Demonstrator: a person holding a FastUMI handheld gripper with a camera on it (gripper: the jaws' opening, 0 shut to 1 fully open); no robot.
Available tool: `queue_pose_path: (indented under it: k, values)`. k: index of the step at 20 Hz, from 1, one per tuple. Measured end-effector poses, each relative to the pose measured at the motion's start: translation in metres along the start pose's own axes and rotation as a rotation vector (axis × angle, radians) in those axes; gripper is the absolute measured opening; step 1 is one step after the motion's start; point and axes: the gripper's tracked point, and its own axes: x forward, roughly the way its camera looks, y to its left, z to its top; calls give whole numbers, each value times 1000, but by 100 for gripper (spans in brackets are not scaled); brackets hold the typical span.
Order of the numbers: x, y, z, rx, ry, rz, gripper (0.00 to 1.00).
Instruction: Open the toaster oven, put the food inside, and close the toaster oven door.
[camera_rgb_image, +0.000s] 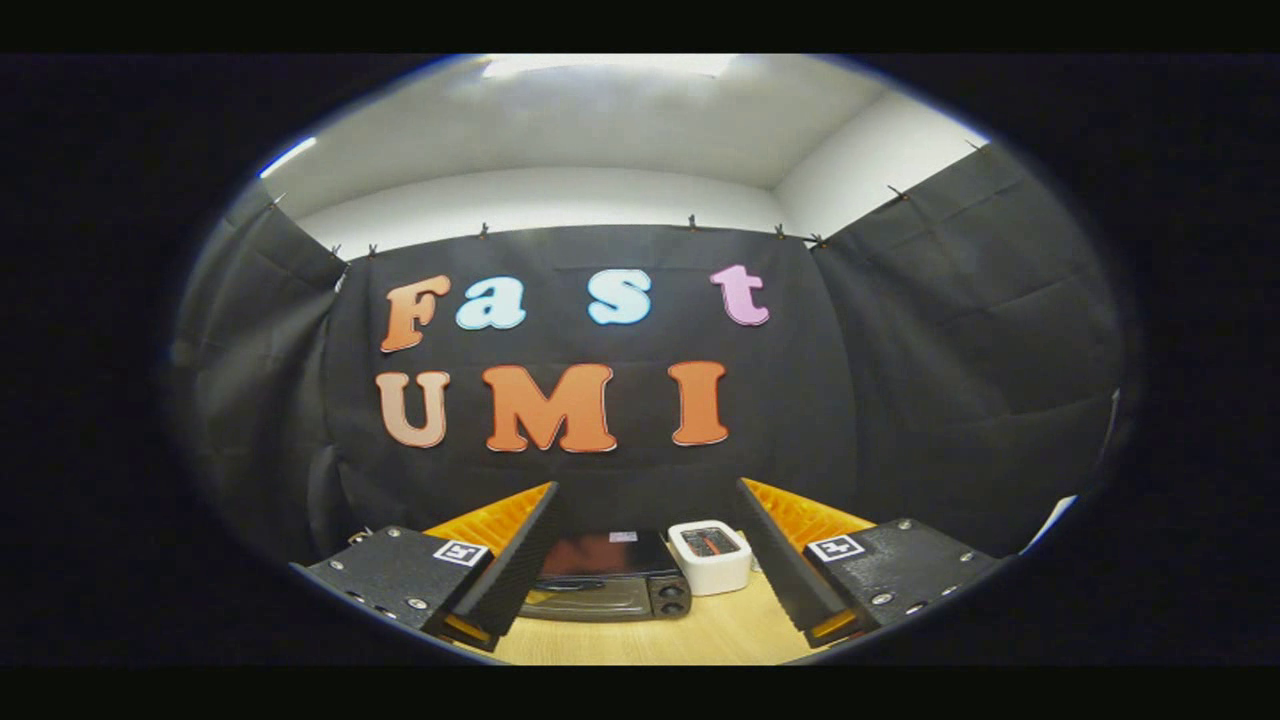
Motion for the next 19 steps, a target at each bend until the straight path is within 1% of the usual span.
queue_pose_path:
  k: [3, 7, 8, 13, 16, 19]
  values:
    - [-9, -1, 0, -9, -5, -17, 100]
    - [-2, -13, 4, -11, -35, -77, 100]
    - [0, -10, 7, -7, -47, -78, 100]
    - [19, 2, 7, 21, -58, -47, 100]
    - [31, 2, 8, -21, -41, -14, 100]
    - [42, -11, 16, -38, -39, -6, 100]
